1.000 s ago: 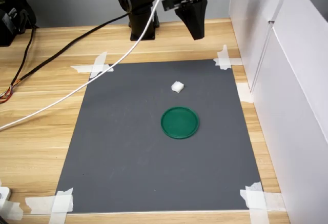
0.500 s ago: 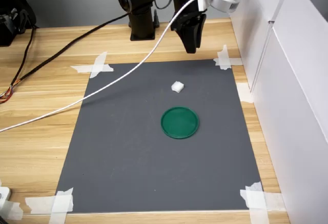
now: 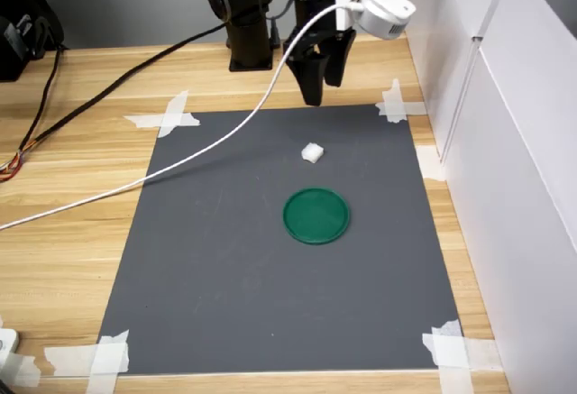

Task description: Grasp a white terminal and put it in the green lid.

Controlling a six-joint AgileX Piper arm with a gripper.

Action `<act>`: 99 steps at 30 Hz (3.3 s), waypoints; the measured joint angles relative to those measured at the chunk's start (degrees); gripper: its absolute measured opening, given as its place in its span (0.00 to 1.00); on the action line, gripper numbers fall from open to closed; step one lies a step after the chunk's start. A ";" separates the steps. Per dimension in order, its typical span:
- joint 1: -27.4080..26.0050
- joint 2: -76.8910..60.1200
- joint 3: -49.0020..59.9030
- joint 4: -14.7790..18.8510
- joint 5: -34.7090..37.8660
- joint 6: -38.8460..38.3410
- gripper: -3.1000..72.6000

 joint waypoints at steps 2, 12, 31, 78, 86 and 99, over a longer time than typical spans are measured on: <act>-2.87 0.00 -0.38 0.73 0.38 -3.87 0.94; -12.46 2.45 -0.57 12.60 3.18 -22.47 0.94; -9.95 16.17 -0.98 11.56 -3.71 -24.98 0.94; -7.41 17.65 -23.77 10.06 6.58 -18.78 0.47; -9.01 24.72 -28.79 8.89 9.37 -15.45 0.47; -13.26 33.40 -29.07 7.51 7.17 -15.46 0.47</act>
